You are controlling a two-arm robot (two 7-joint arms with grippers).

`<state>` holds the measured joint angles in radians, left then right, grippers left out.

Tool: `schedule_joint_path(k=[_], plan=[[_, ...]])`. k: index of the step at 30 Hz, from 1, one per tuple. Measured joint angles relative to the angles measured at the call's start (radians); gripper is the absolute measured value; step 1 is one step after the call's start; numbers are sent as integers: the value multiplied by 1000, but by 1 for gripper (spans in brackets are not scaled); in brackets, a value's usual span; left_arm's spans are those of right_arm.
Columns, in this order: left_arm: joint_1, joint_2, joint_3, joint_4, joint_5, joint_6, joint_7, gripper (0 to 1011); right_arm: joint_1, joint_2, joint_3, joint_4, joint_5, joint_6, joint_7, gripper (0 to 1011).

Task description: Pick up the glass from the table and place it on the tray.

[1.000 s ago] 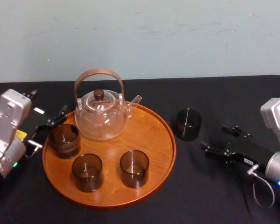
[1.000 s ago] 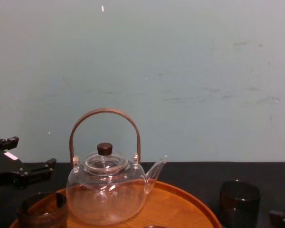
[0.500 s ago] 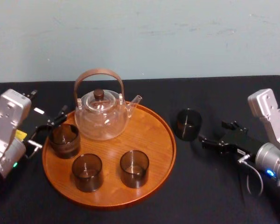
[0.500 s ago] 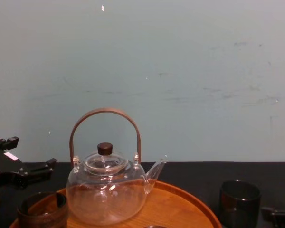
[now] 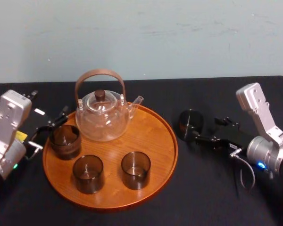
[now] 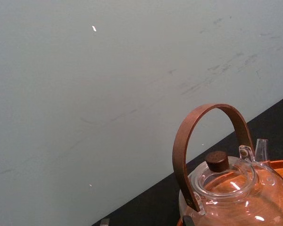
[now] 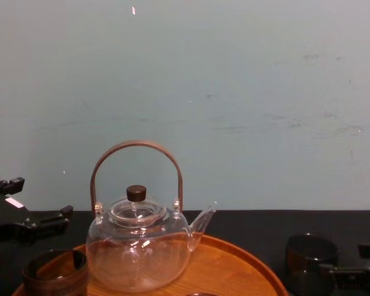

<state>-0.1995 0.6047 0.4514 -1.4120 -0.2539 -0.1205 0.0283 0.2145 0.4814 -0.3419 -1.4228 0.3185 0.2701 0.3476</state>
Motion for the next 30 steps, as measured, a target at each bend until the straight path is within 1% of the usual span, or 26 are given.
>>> schedule_joint_path(k=[6, 15, 30], plan=[[0, 0, 0, 0, 0, 0, 0, 1001, 28, -18, -8, 29, -24, 1, 13, 1002], [0, 0, 0, 0, 0, 0, 0, 1001, 54, -38, -20, 51, -52, 5, 28, 1002], [0, 0, 0, 0, 0, 0, 0, 1001, 87, -67, -25, 83, -76, 13, 40, 1002]])
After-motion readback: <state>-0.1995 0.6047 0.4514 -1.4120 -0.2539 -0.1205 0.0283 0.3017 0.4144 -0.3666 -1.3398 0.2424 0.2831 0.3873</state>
